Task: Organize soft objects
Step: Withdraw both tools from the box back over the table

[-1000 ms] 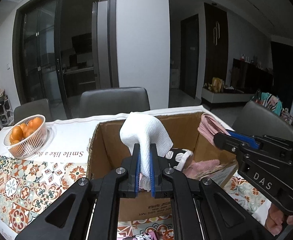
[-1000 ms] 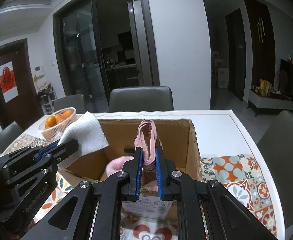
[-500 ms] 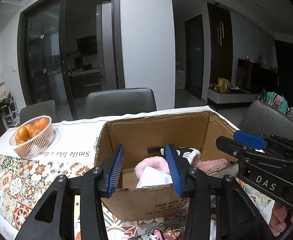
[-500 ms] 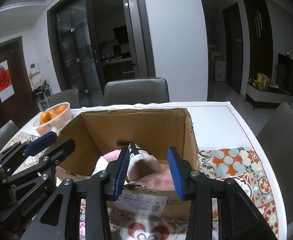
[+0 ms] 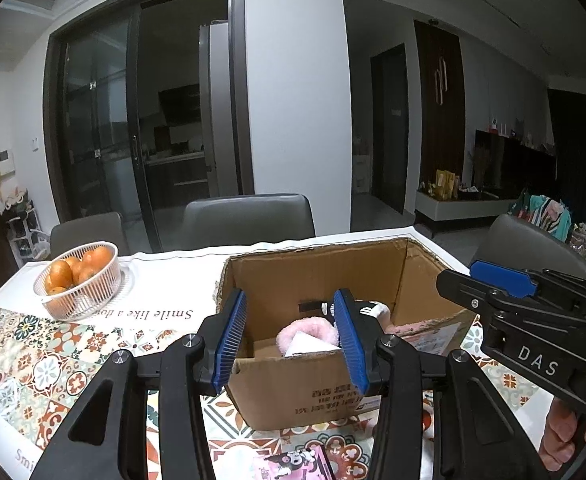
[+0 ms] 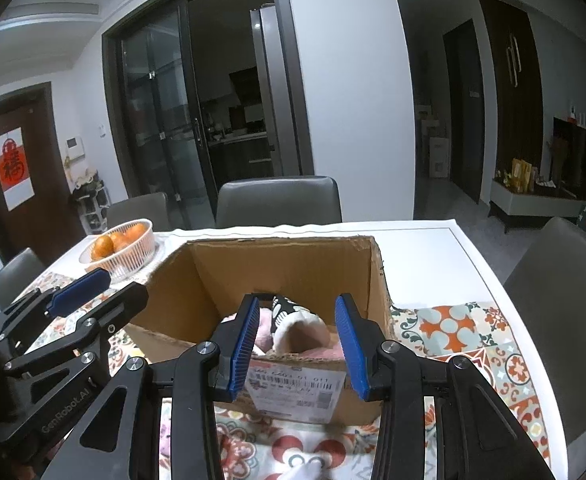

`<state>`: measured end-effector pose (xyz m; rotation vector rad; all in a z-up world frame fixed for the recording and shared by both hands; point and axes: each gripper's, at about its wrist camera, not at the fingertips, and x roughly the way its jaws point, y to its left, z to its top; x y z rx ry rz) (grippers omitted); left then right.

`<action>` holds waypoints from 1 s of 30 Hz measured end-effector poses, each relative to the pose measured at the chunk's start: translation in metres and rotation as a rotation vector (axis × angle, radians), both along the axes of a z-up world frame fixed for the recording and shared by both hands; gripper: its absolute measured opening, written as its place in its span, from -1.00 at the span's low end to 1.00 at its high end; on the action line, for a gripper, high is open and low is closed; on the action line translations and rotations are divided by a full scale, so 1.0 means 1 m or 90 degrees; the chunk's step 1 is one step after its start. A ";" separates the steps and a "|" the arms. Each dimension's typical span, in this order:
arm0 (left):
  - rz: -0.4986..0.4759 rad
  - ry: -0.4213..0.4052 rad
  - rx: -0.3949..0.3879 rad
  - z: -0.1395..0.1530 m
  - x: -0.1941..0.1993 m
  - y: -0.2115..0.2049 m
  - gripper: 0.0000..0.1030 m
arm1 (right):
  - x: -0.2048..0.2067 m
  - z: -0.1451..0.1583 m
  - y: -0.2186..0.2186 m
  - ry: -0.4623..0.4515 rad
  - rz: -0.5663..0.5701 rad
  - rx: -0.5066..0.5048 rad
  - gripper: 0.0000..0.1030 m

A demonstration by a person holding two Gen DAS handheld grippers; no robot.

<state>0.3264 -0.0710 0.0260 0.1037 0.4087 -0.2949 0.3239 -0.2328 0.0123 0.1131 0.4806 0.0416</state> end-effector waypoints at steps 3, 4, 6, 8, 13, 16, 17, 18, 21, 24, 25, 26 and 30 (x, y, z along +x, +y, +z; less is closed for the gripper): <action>0.002 -0.002 -0.001 0.002 -0.007 0.003 -0.11 | -0.008 0.003 0.002 -0.003 0.000 -0.001 -0.20; 0.004 -0.003 -0.001 0.003 -0.010 0.004 -0.09 | -0.011 0.004 0.003 -0.003 0.000 -0.001 -0.20; 0.009 -0.003 0.000 0.004 -0.016 0.005 -0.09 | -0.016 0.005 0.004 -0.003 0.000 -0.002 -0.20; 0.011 -0.002 0.000 0.003 -0.021 0.007 -0.09 | -0.021 0.006 0.006 -0.003 0.002 -0.004 -0.20; 0.014 0.000 0.003 0.003 -0.035 0.010 -0.07 | -0.034 0.006 0.010 0.001 0.006 -0.007 -0.20; 0.016 0.000 0.008 0.001 -0.044 0.010 -0.03 | -0.043 0.005 0.012 0.005 0.009 -0.007 -0.20; 0.017 0.001 0.009 0.001 -0.046 0.011 -0.02 | -0.046 0.005 0.012 0.006 0.010 -0.008 -0.20; 0.018 0.003 0.011 0.000 -0.048 0.010 -0.02 | -0.049 0.004 0.013 0.008 0.011 -0.008 -0.20; 0.020 0.011 0.011 -0.006 -0.056 0.012 0.02 | -0.055 0.000 0.015 0.016 0.013 -0.007 -0.20; 0.021 0.021 0.011 -0.010 -0.061 0.014 0.06 | -0.061 -0.006 0.018 0.027 0.017 -0.005 -0.20; 0.021 0.024 0.012 -0.012 -0.063 0.014 0.09 | -0.063 -0.008 0.018 0.031 0.019 -0.004 -0.20; 0.022 0.028 0.012 -0.014 -0.065 0.015 0.12 | -0.064 -0.011 0.019 0.036 0.021 -0.003 -0.20; 0.022 0.048 0.014 -0.025 -0.070 0.017 0.15 | -0.070 -0.023 0.021 0.057 0.023 -0.001 -0.20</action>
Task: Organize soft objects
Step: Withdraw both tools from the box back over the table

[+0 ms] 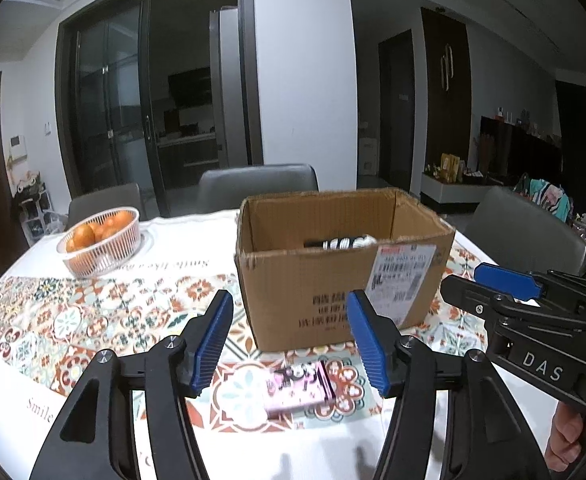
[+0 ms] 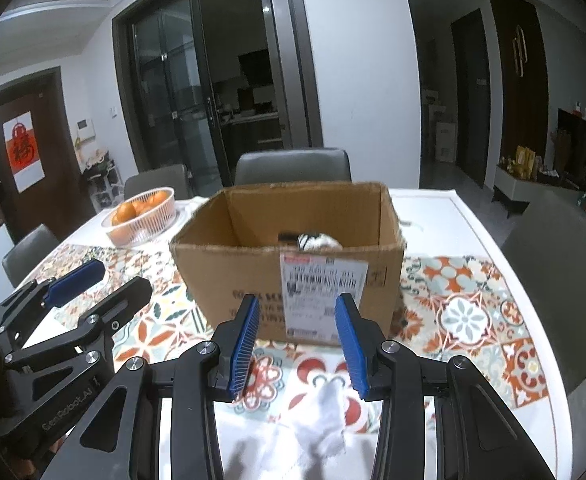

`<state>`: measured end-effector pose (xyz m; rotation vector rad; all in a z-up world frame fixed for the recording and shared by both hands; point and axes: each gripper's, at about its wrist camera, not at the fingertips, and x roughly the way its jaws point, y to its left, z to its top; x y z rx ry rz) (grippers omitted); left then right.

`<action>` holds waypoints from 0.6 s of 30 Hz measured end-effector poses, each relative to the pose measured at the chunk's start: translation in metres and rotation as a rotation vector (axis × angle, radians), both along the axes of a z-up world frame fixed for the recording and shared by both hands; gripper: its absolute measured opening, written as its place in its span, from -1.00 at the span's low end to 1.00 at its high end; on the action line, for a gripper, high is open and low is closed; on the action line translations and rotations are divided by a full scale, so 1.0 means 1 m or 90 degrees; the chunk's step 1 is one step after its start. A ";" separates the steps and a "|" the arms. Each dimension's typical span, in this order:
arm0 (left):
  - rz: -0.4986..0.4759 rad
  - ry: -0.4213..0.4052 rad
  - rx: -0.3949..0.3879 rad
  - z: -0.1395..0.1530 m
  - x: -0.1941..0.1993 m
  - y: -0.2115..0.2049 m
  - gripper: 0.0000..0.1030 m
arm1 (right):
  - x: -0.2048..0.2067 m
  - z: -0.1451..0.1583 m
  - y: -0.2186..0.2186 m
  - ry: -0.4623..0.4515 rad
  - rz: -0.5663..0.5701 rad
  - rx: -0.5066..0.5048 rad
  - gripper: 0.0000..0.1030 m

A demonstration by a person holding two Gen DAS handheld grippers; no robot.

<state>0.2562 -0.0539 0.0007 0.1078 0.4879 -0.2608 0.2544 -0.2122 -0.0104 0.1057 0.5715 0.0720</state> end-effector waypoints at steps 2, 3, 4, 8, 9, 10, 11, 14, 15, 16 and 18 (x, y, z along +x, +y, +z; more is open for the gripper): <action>0.000 0.011 0.000 -0.005 -0.001 0.001 0.15 | -0.001 -0.005 -0.001 0.011 0.002 0.003 -0.20; -0.001 0.018 0.001 -0.007 -0.002 0.001 0.15 | -0.002 -0.009 0.000 0.018 0.003 0.003 -0.20; -0.002 0.023 0.003 -0.010 -0.002 0.001 0.15 | -0.003 -0.011 0.000 0.023 0.004 0.002 -0.20; -0.003 0.047 0.006 -0.022 -0.004 0.002 0.18 | -0.005 -0.024 0.000 0.047 0.005 -0.001 -0.20; -0.003 0.052 0.006 -0.025 -0.005 0.002 0.18 | -0.006 -0.028 0.000 0.053 0.005 0.000 -0.20; -0.002 0.057 0.007 -0.028 -0.006 0.002 0.19 | -0.007 -0.030 0.000 0.059 0.005 0.000 -0.20; -0.001 0.062 0.007 -0.032 -0.007 0.002 0.20 | -0.008 -0.034 -0.001 0.068 0.004 0.002 -0.20; 0.002 0.079 0.008 -0.041 -0.010 0.004 0.22 | -0.009 -0.043 -0.001 0.088 0.004 0.008 -0.20; 0.001 0.086 0.007 -0.045 -0.010 0.004 0.22 | -0.009 -0.047 0.000 0.095 0.004 0.009 -0.20; 0.000 0.092 0.007 -0.047 -0.011 0.005 0.22 | -0.010 -0.050 0.000 0.100 0.004 0.009 -0.20; -0.001 0.102 0.007 -0.054 -0.012 0.005 0.24 | -0.011 -0.058 0.000 0.114 0.006 0.010 -0.20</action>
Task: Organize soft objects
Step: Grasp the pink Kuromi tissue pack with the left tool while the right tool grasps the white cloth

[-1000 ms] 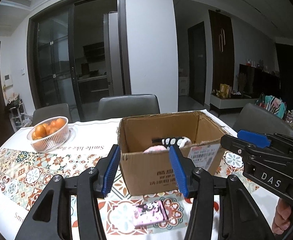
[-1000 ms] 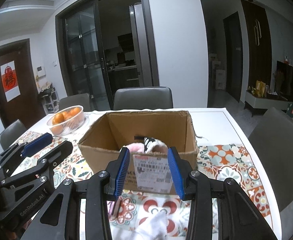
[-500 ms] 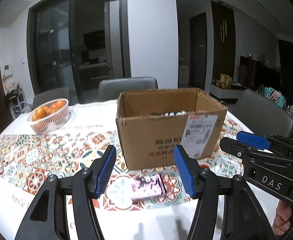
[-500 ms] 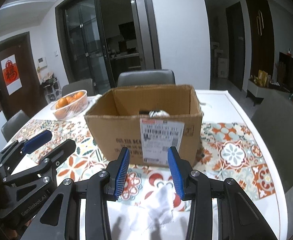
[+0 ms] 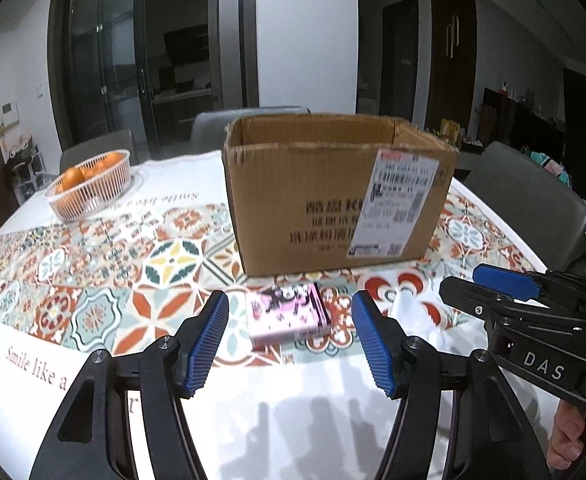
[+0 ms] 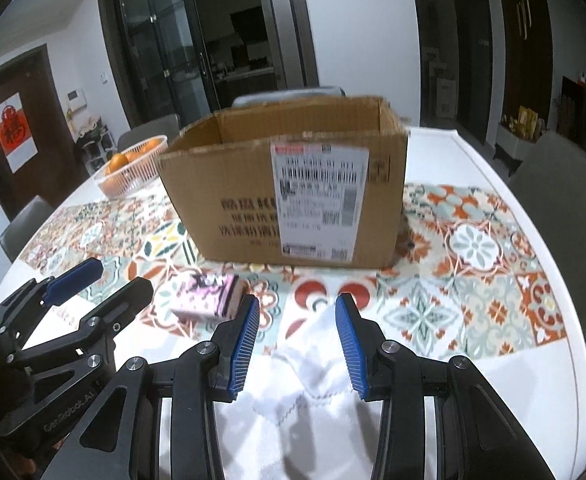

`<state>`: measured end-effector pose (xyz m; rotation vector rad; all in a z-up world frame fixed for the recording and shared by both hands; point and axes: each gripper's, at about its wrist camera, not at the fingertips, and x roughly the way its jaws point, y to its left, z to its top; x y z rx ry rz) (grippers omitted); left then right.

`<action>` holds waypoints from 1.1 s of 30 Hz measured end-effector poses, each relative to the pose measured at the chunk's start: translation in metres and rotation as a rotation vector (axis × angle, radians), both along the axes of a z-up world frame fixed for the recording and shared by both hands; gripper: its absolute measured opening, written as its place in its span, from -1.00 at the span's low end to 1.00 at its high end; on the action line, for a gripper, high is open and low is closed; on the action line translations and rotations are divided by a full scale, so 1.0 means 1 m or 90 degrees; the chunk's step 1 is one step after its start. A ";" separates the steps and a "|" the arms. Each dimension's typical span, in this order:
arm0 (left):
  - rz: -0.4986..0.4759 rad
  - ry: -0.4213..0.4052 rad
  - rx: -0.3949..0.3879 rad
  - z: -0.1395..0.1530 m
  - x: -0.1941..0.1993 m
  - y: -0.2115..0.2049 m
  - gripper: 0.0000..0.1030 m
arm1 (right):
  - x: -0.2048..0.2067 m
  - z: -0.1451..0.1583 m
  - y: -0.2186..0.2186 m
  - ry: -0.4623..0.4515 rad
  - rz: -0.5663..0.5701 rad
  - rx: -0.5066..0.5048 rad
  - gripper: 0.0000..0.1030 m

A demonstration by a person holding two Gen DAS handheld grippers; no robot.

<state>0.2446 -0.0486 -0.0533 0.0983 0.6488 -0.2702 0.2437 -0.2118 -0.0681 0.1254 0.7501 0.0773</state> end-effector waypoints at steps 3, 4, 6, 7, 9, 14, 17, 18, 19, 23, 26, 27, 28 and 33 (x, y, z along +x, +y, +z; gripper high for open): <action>-0.001 0.011 -0.002 -0.008 -0.001 0.001 0.29 | 0.000 -0.010 0.001 0.022 0.005 0.003 -0.20; -0.001 0.013 -0.002 -0.011 -0.001 0.001 0.32 | 0.000 -0.012 0.002 0.027 0.006 0.004 -0.20; -0.002 0.019 0.000 -0.016 -0.001 0.001 0.37 | 0.000 -0.018 0.003 0.039 0.008 0.004 -0.20; -0.004 0.021 0.000 -0.019 0.000 0.001 0.41 | 0.000 -0.022 0.003 0.046 0.010 0.004 -0.20; -0.006 0.030 0.000 -0.025 0.002 0.000 0.48 | 0.000 -0.028 0.004 0.059 0.013 0.005 -0.20; -0.013 0.045 0.000 -0.034 0.009 -0.001 0.57 | 0.004 -0.040 0.007 0.087 0.023 0.004 -0.20; -0.020 0.052 0.004 -0.039 0.014 -0.002 0.58 | 0.008 -0.047 0.007 0.100 0.025 0.003 -0.20; -0.021 0.053 0.008 -0.041 0.015 -0.003 0.58 | 0.010 -0.049 0.007 0.104 0.026 0.002 -0.20; -0.024 0.053 0.012 -0.042 0.017 -0.004 0.58 | 0.011 -0.052 0.007 0.109 0.028 0.002 -0.20; -0.032 0.053 0.016 -0.047 0.022 -0.005 0.58 | 0.016 -0.062 0.008 0.129 0.036 -0.006 -0.20; -0.033 0.055 0.020 -0.050 0.026 -0.007 0.60 | 0.019 -0.066 0.007 0.136 0.038 -0.010 -0.20; -0.035 0.058 0.018 -0.051 0.029 -0.008 0.61 | 0.019 -0.068 0.007 0.137 0.040 -0.010 -0.20; -0.035 0.062 0.017 -0.053 0.031 -0.008 0.62 | 0.020 -0.069 0.007 0.138 0.043 -0.009 -0.20; -0.028 0.079 0.014 -0.060 0.044 -0.011 0.63 | 0.024 -0.072 0.011 0.137 0.054 -0.015 -0.20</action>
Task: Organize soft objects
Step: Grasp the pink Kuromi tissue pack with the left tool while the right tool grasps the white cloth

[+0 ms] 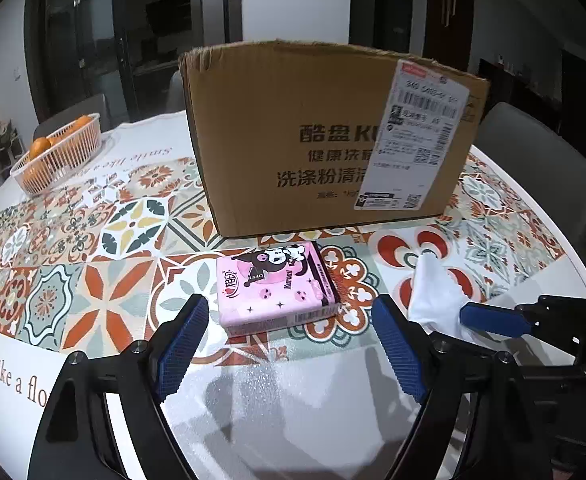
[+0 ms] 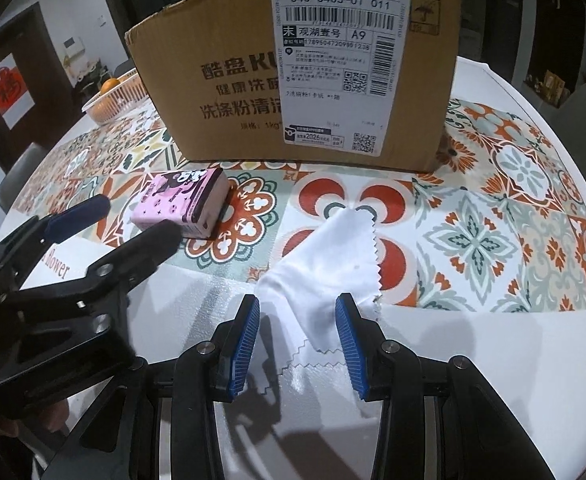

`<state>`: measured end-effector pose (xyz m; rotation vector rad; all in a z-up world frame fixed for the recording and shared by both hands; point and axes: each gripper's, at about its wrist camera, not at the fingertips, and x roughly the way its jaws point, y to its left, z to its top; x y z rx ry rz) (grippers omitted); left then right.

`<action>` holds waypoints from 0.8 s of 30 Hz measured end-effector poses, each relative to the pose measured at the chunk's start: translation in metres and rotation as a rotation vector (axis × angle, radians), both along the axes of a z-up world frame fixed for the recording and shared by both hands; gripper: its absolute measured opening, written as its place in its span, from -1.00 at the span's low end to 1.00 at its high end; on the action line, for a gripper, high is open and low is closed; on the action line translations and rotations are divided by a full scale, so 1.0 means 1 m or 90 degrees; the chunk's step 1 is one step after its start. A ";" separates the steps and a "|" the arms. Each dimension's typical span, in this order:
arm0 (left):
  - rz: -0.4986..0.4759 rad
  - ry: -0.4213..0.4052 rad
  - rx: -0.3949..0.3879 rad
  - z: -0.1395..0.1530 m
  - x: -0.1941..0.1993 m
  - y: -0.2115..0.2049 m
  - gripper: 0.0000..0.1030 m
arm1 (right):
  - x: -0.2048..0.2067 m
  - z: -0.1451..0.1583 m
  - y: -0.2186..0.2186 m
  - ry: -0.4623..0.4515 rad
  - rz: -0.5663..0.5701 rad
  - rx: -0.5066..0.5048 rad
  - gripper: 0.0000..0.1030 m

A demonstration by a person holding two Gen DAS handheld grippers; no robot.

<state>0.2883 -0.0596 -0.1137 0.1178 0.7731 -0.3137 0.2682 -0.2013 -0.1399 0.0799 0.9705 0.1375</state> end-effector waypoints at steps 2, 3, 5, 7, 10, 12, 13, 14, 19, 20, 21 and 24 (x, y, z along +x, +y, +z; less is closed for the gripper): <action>-0.002 0.007 -0.006 -0.002 0.005 -0.001 0.63 | 0.002 0.000 0.001 -0.003 0.003 -0.001 -0.20; -0.001 0.011 -0.007 -0.004 0.008 -0.002 0.63 | 0.004 0.000 0.001 -0.004 0.005 -0.002 -0.20; 0.001 0.012 -0.007 -0.005 0.012 -0.004 0.63 | 0.006 0.000 0.001 -0.006 0.007 -0.001 -0.20; 0.004 0.014 -0.005 -0.009 0.016 -0.005 0.63 | 0.008 -0.001 0.001 -0.008 0.006 -0.003 -0.20; 0.013 0.016 0.004 -0.013 0.021 -0.006 0.63 | 0.010 -0.002 0.001 -0.012 0.000 -0.008 -0.20; 0.018 0.014 0.010 -0.014 0.023 -0.006 0.63 | 0.011 -0.003 0.002 -0.016 -0.003 -0.016 -0.20; 0.020 0.014 0.011 -0.015 0.024 -0.005 0.63 | 0.012 -0.004 0.002 -0.017 -0.004 -0.020 -0.20; 0.021 0.013 0.012 -0.015 0.025 -0.005 0.62 | 0.013 -0.005 0.003 -0.018 -0.006 -0.025 -0.20; 0.028 0.004 0.030 -0.018 0.028 -0.005 0.44 | 0.013 -0.005 0.003 -0.026 -0.014 -0.035 -0.26; 0.030 0.004 0.033 -0.018 0.028 -0.005 0.39 | 0.013 -0.005 0.003 -0.027 -0.017 -0.036 -0.29; 0.030 0.003 0.033 -0.018 0.028 -0.004 0.38 | 0.013 -0.006 0.002 -0.028 -0.019 -0.036 -0.33; 0.030 0.004 0.025 -0.018 0.030 -0.001 0.35 | 0.014 -0.006 -0.002 -0.029 -0.032 -0.031 -0.48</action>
